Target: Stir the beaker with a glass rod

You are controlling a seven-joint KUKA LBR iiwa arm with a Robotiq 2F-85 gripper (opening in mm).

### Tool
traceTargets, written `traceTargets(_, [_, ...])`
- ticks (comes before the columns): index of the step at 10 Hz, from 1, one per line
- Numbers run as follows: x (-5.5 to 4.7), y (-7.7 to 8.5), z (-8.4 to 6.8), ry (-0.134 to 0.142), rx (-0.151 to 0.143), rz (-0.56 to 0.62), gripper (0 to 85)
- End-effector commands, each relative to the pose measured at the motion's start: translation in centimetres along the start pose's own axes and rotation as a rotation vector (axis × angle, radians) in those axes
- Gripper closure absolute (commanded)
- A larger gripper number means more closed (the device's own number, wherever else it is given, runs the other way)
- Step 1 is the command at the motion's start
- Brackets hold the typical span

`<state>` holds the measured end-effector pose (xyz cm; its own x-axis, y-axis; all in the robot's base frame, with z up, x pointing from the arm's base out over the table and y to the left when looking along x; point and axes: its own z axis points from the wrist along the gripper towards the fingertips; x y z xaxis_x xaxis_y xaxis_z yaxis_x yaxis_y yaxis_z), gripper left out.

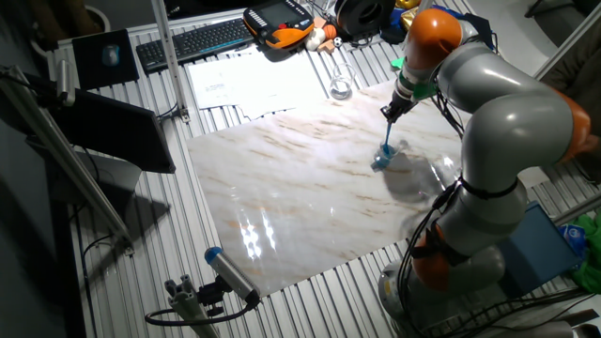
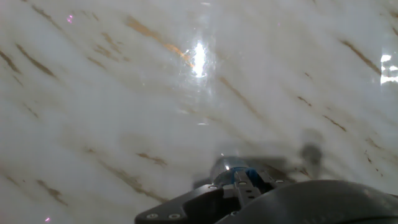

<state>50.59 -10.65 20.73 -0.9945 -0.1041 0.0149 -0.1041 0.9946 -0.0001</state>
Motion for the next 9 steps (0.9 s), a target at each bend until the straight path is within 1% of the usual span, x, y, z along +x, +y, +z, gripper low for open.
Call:
traceTargets(1, [0.00, -0.22, -0.16, 0.002, 0.001, -0.007, 85.0])
traceTargets(2, [0.00, -0.66, -0.36, 0.003, 0.001, -0.014, 85.0])
traceTargets(3, [0.03, -0.75, -0.46, 0.001, -0.005, -0.013, 85.0])
traceTargets(5, [-0.01, -0.37, -0.44, 0.004, -0.008, -0.011, 85.0])
traceTargets(7, [-0.14, -0.44, -0.54, 0.002, -0.002, -0.010, 85.0])
traceTargets(8, [-0.33, -0.33, -0.56, 0.006, -0.004, -0.010, 85.0])
traceTargets(9, [-0.33, -0.33, -0.56, 0.016, 0.001, -0.005, 85.0])
